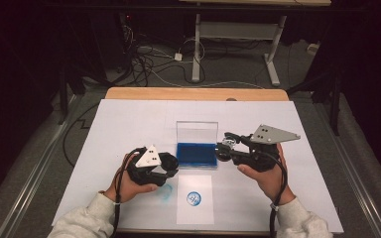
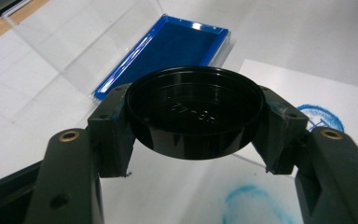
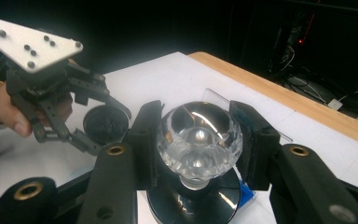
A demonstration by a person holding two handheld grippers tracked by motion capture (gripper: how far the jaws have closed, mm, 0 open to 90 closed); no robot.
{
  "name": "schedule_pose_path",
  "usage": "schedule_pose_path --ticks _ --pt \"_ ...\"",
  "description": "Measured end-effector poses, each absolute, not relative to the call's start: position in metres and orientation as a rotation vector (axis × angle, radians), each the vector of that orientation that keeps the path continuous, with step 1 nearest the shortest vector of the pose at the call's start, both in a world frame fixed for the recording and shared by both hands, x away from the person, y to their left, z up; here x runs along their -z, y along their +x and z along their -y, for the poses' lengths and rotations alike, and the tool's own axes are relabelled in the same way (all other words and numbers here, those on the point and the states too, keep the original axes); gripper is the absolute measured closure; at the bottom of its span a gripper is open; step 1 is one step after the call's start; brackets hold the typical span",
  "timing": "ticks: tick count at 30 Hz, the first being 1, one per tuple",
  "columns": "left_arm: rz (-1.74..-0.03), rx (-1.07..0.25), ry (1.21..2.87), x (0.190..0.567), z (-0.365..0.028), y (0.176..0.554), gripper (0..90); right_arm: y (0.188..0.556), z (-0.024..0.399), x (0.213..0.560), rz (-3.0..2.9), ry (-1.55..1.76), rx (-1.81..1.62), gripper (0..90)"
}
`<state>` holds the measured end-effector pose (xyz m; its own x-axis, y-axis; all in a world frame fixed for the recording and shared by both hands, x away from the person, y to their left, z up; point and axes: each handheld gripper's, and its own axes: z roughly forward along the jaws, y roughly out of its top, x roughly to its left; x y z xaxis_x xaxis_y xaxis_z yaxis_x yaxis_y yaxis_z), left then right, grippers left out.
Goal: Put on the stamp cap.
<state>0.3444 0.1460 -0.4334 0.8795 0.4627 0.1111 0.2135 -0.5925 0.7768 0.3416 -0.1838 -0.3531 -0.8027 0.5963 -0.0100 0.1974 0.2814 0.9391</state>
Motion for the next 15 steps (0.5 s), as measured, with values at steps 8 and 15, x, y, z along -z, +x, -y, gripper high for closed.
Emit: schedule_pose_path --ticks 8,15 --pt "-0.454 -0.346 2.192 0.432 -0.128 0.345 36.8 0.340 0.175 0.350 -2.202 0.687 -1.549 56.6" --pt "-0.401 -0.328 2.179 0.433 -0.108 0.343 36.8 0.338 0.170 0.350 -2.200 0.676 -1.566 56.6"
